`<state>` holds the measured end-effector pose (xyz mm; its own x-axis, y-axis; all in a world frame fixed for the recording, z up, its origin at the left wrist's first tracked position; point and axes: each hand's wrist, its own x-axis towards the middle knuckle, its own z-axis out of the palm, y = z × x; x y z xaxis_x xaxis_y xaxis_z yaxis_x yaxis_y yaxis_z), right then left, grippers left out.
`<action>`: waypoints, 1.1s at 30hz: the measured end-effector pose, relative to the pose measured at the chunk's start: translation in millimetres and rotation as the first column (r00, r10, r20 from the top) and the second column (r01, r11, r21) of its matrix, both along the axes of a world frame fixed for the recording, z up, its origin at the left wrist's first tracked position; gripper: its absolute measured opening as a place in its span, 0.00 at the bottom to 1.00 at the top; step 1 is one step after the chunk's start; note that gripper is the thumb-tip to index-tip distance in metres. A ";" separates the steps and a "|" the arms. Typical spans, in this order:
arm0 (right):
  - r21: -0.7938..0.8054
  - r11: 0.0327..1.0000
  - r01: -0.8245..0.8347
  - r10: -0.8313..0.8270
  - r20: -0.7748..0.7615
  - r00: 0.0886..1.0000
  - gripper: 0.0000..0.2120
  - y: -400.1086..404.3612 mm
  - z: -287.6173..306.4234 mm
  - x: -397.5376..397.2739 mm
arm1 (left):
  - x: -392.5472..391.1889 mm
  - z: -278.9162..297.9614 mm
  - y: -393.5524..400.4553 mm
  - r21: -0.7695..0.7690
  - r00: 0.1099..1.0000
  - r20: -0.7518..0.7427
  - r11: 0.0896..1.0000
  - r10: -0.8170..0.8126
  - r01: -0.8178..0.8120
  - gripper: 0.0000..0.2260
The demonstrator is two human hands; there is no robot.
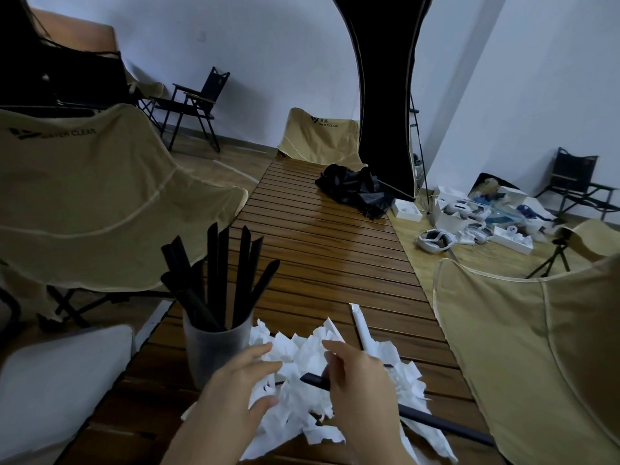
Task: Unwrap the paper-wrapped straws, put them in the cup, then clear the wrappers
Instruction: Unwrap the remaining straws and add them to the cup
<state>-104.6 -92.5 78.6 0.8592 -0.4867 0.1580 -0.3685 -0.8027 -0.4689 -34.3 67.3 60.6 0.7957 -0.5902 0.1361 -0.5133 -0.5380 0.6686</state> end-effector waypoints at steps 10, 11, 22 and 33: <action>-0.079 0.987 -0.143 0.136 -0.082 0.987 0.13 6.6 0.7 4.9 | -6.5 12.4 -3.1 -0.009 0.982 -0.177 0.997 -0.072 0.071 0.10; -0.089 0.983 -0.158 0.151 -0.079 0.985 0.13 6.9 0.5 5.4 | -7.1 13.0 -3.8 -0.014 0.980 -0.183 0.997 -0.081 0.079 0.07; 0.039 0.934 -0.354 0.350 0.088 0.933 0.11 6.9 3.6 7.3 | -13.5 21.7 -3.5 -0.207 0.981 -0.190 0.976 0.035 -0.075 0.04; 0.180 0.916 -0.359 0.301 0.283 0.911 0.12 -18.1 24.3 -8.4 | -9.4 50.3 40.7 -0.571 0.896 -0.199 0.697 0.397 -0.435 0.05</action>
<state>-113.0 -110.6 102.9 0.9245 -0.2291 0.3046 0.0485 -0.7219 -0.6903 -43.6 108.0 111.0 0.9579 -0.0140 0.2869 -0.2847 -0.1787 0.9418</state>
